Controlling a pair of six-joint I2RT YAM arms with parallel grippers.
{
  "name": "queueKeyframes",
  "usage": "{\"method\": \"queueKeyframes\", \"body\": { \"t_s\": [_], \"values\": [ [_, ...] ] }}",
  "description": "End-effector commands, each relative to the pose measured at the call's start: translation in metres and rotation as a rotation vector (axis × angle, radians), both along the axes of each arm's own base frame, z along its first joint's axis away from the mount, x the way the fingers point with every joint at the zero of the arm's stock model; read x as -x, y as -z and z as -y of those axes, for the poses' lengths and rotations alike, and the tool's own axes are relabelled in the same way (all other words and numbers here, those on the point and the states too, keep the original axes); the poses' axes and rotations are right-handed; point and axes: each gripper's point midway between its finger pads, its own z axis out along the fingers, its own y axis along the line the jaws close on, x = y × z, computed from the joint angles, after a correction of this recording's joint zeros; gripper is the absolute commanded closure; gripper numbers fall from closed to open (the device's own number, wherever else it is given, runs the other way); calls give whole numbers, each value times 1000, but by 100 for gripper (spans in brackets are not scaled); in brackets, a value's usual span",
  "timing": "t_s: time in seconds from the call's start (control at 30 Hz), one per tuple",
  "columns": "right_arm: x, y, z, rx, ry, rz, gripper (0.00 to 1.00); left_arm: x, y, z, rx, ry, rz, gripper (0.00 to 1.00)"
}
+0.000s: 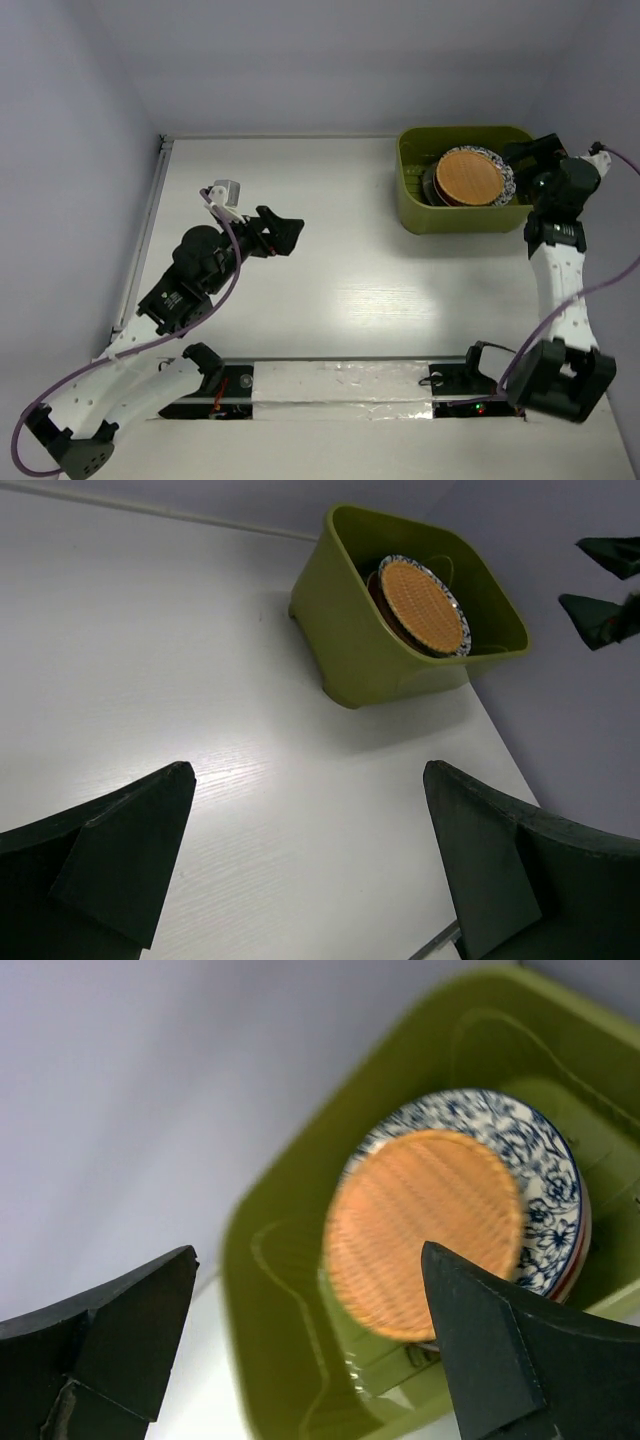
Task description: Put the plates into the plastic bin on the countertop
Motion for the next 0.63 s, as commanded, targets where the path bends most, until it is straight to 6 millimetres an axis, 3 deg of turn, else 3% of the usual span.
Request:
{"method": "queueKeyframes", "body": {
  "t_s": [0.0, 0.07, 0.1, 0.17, 0.2, 0.23, 0.3, 0.33, 0.4, 0.43, 0.47, 0.5, 0.6],
  "values": [
    [33, -45, -12, 16, -4, 148, 2, 2, -34, -10, 3, -30, 83, 1],
    [50, -72, -52, 20, -197, 285, 16, 3, -45, -15, 8, -44, 106, 1],
    [69, -79, -71, -5, -272, 345, 44, 2, -49, -19, 7, -61, 113, 1],
    [96, -98, -105, 8, -416, 421, 76, 4, -61, -24, 1, -73, 130, 1],
    [108, -106, -112, 29, -443, 444, 88, 4, -66, -27, 0, -85, 139, 1],
    [134, -124, -125, 58, -478, 487, 90, 6, -70, -30, -4, -94, 144, 1],
    [162, -143, -134, 98, -486, 544, 91, 8, -79, -35, 0, -105, 169, 1],
    [189, -161, -139, 134, -475, 599, 90, 10, -83, -37, 6, -106, 176, 1],
    [213, -177, -143, 175, -454, 642, 86, 12, -87, -39, 12, -109, 180, 1],
    [220, -175, -144, 187, -453, 620, 81, 13, -88, -40, 11, -109, 179, 1],
    [234, -192, -151, 219, -470, 651, 78, 14, -90, -41, 16, -111, 180, 1],
    [237, -195, -154, 238, -483, 655, 73, 15, -91, -41, 18, -108, 182, 1],
    [240, -198, -159, 268, -515, 674, 40, 17, -100, -43, 27, -106, 196, 1]
  ]
}}
